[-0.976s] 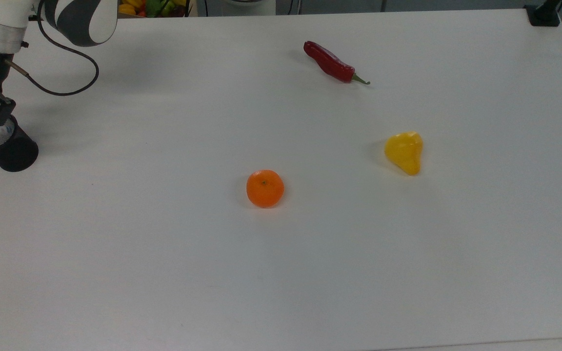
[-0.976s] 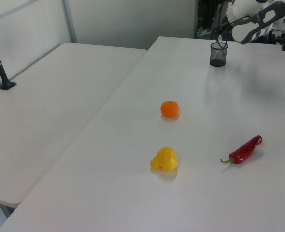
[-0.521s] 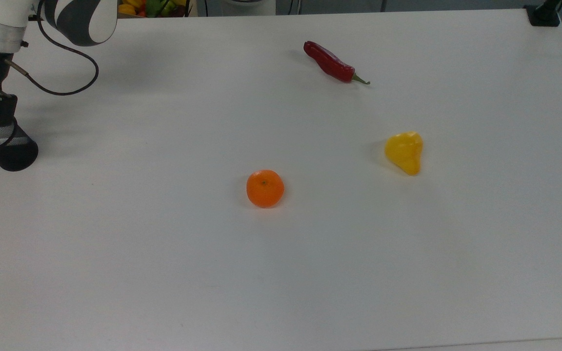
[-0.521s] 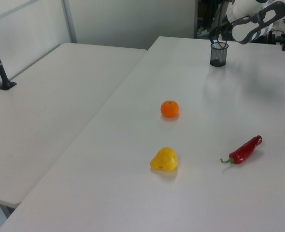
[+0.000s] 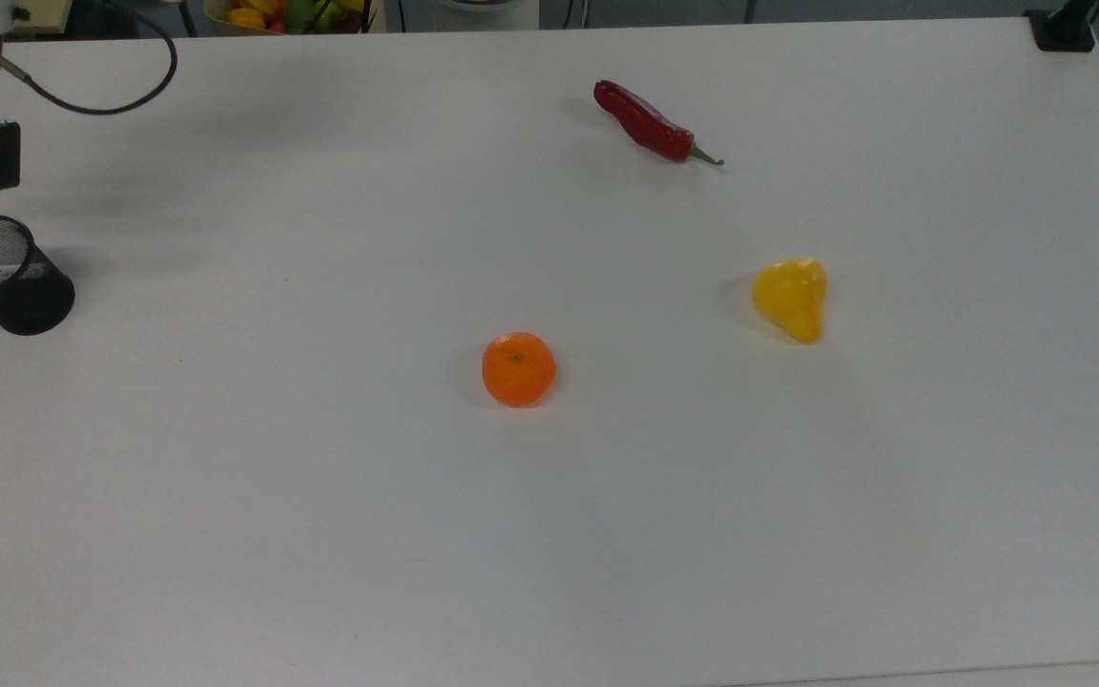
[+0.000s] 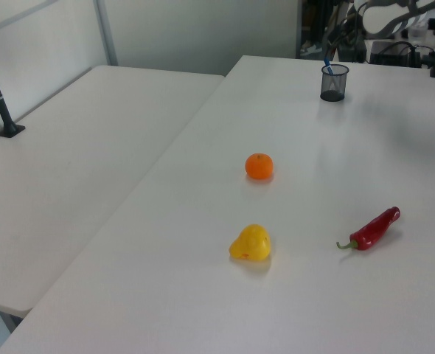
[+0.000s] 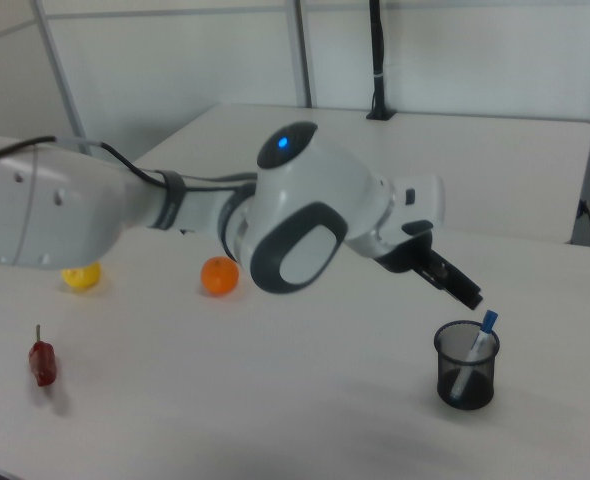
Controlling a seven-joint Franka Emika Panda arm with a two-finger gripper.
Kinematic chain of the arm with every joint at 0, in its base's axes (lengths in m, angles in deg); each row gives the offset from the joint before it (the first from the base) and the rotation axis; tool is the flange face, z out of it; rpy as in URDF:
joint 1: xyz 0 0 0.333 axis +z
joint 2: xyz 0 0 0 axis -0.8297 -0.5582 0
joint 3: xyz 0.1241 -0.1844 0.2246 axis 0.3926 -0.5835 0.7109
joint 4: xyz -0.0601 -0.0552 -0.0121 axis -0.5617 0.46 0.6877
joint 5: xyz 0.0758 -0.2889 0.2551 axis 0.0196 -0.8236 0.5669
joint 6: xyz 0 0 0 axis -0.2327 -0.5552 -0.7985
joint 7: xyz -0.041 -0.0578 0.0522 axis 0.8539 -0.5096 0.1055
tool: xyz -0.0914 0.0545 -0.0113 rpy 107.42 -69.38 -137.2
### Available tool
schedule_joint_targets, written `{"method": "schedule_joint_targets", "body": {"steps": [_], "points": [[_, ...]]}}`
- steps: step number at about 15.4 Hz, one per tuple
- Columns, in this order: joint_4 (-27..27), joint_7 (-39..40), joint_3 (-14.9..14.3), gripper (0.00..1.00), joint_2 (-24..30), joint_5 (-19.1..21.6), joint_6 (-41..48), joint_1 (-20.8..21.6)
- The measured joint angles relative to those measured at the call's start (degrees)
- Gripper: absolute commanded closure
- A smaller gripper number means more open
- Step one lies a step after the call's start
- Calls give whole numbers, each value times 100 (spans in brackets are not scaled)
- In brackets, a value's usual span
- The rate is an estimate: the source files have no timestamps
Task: Place marker
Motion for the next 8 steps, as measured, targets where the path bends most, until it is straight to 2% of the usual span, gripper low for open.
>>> {"method": "schedule_joint_targets", "body": {"steps": [5, 8], "points": [[361, -3, 67, 0, 816, 44, 2531, 238], [831, -298, 331, 0, 1117, 187, 3869, 356]]}}
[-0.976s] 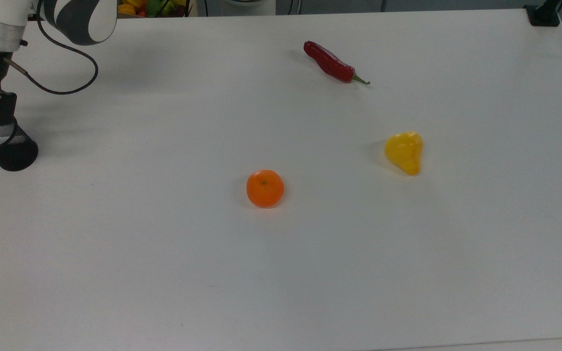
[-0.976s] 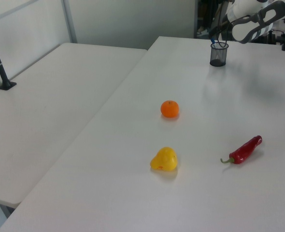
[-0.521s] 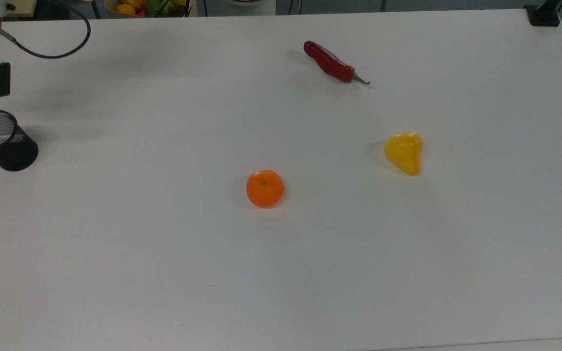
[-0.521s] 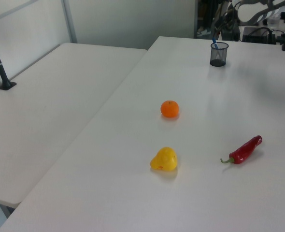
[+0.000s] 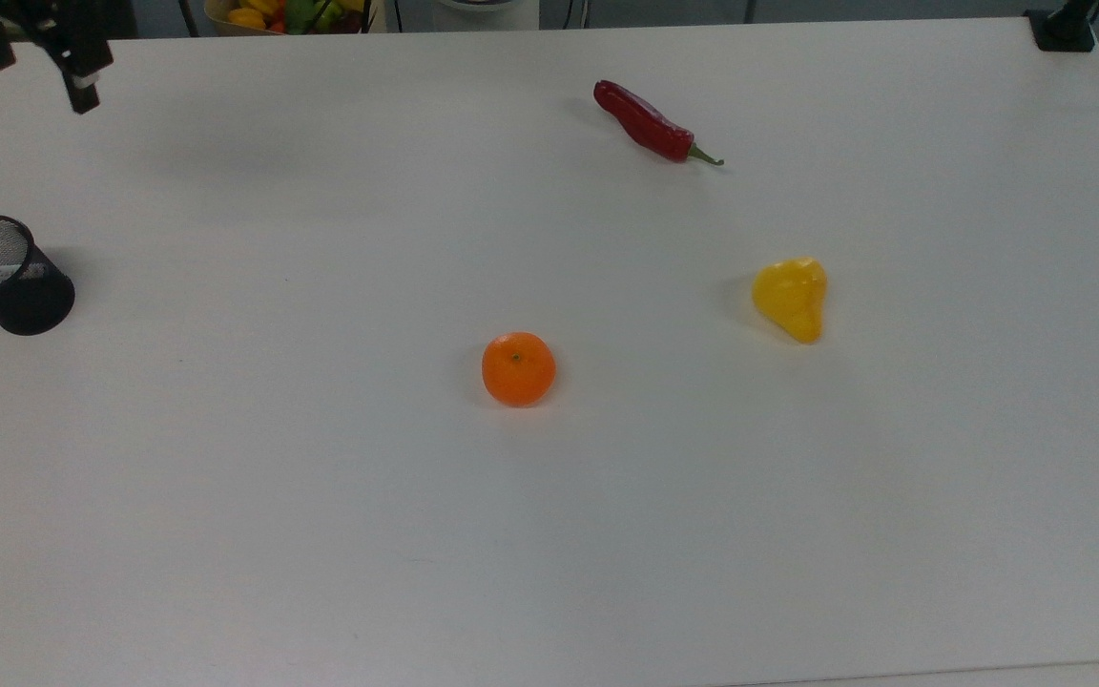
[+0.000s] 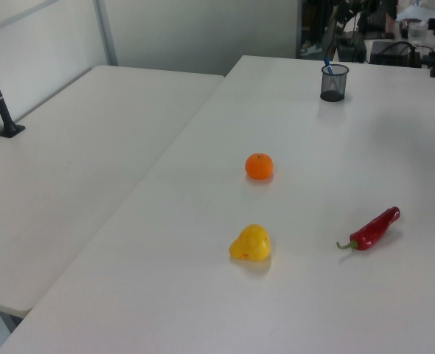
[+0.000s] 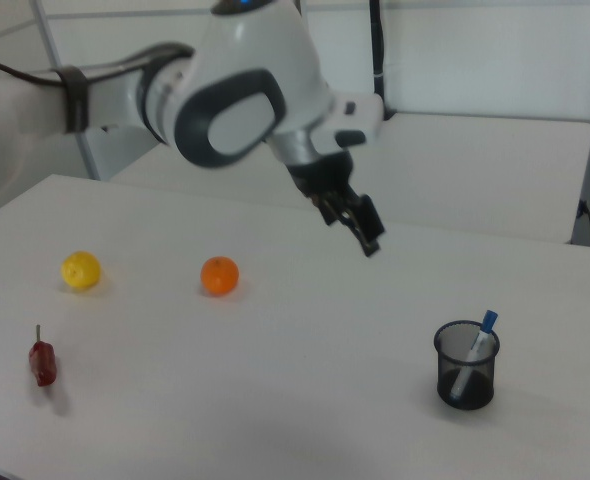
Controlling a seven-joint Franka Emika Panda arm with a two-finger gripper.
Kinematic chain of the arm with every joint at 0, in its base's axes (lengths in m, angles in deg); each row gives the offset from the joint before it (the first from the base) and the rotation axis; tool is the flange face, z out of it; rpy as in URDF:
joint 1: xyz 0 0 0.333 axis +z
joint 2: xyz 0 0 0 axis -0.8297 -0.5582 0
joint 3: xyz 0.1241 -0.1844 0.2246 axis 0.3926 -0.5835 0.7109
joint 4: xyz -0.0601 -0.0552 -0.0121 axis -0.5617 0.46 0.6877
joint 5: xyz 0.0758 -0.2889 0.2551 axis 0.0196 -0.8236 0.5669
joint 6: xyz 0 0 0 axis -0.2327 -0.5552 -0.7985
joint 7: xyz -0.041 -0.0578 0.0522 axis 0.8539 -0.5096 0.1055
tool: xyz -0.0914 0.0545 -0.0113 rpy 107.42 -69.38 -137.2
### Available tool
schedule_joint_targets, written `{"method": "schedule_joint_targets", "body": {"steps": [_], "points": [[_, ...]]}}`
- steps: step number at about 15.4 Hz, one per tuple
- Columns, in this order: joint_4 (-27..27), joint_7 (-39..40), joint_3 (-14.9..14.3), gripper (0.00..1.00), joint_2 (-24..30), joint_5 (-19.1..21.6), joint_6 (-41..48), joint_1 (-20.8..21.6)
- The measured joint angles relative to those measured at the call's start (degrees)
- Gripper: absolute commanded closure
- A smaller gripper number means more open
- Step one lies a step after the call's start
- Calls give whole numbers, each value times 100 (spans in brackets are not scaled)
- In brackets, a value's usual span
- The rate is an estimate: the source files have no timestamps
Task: Place marker
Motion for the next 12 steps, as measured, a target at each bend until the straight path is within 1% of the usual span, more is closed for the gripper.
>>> {"method": "schedule_joint_targets", "body": {"steps": [3, 6, 10, 12], "points": [[383, -397, 367, 0, 239, 24, 1030, 31], [491, -576, 823, 0, 570, 40, 1798, 48], [526, -807, 1431, 0, 836, 70, 2243, 78], [520, -824, 1592, 0, 837, 180, 2372, 235]]}}
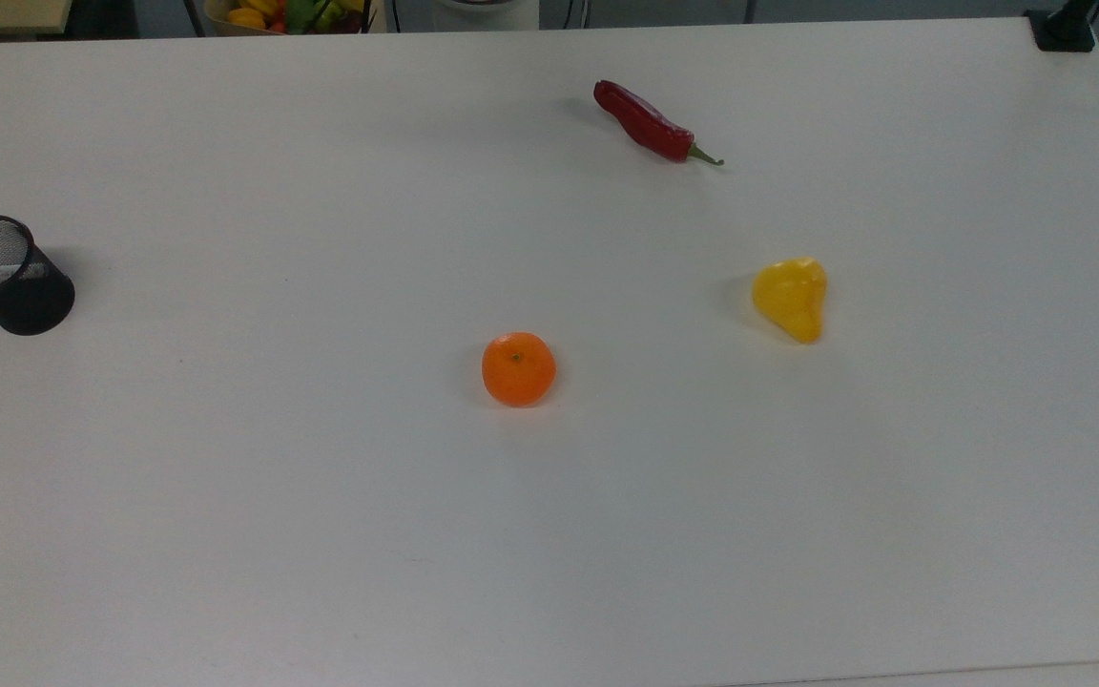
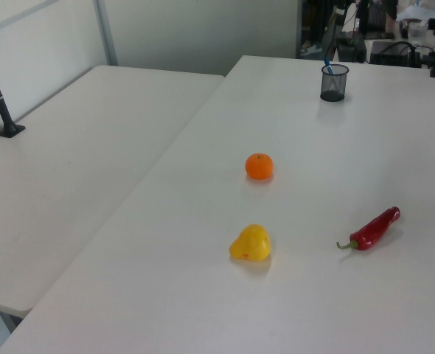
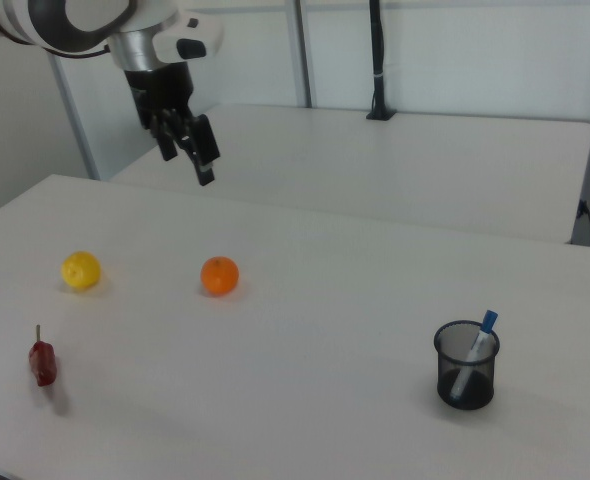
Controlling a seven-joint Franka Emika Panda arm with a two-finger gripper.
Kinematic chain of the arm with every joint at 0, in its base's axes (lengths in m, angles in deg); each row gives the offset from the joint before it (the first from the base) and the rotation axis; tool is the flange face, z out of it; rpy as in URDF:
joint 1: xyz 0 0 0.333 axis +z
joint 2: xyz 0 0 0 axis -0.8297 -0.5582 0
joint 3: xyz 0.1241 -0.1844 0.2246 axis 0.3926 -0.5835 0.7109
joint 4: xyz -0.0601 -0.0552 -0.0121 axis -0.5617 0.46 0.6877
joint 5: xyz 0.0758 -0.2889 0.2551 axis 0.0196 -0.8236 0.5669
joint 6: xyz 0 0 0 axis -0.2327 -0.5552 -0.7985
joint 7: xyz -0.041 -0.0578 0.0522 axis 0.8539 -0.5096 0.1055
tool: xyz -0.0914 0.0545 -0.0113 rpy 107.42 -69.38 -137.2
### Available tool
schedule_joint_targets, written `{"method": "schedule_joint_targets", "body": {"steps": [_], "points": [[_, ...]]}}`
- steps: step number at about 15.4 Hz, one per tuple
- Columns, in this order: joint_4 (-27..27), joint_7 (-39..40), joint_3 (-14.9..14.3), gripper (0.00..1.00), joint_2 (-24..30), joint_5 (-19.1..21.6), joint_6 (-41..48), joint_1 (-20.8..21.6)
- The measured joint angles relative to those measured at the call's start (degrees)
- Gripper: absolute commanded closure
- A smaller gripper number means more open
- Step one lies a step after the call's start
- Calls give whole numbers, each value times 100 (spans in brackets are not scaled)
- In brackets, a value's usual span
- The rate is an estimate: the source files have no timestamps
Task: Place marker
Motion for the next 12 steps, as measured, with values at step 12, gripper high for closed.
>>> {"method": "schedule_joint_targets", "body": {"steps": [12], "points": [[-281, 1527, 7, 0, -208, -117, -270, 572]]}}
